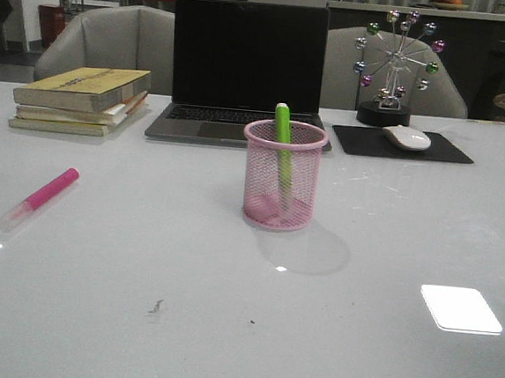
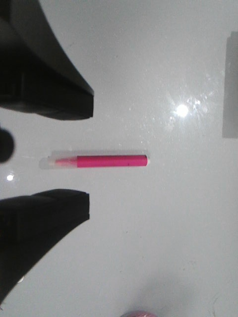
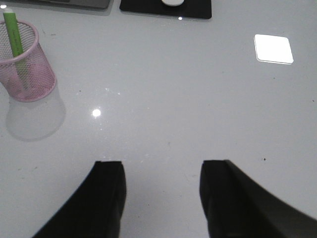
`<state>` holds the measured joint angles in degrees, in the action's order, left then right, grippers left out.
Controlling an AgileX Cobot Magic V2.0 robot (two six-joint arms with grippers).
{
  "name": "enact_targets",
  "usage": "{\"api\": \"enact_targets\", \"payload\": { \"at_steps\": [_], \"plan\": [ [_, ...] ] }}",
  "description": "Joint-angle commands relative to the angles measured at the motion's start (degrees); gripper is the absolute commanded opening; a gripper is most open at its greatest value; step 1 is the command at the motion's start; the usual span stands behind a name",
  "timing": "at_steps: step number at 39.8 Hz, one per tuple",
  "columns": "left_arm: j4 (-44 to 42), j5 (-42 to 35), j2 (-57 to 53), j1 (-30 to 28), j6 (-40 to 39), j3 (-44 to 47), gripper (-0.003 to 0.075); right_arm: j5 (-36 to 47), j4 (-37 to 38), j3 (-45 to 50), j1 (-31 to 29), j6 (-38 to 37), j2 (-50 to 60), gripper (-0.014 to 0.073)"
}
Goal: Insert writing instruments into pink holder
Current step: 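Lower the left gripper over the pink highlighter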
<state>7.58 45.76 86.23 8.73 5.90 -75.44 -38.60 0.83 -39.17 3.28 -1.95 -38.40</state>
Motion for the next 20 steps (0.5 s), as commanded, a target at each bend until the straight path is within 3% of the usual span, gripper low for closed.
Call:
{"api": "enact_targets", "payload": {
  "at_steps": [1, 9, 20],
  "plan": [
    [0.71, -2.6, -1.67, 2.08, 0.48, -3.1, 0.0402, 3.75, 0.73, -1.44, -0.35, -0.14, 0.36, 0.0459],
    [0.71, -0.9, 2.8, 2.77, -3.78, -8.87, 0.0402, 1.74, 0.73, -1.44, -0.35, -0.14, 0.36, 0.0459],
    [0.82, 8.17, 15.36, 2.77, -3.78, -21.16, 0.0402, -0.01, 0.73, -1.44, -0.35, -0.14, 0.36, 0.0459]
  ]
}}
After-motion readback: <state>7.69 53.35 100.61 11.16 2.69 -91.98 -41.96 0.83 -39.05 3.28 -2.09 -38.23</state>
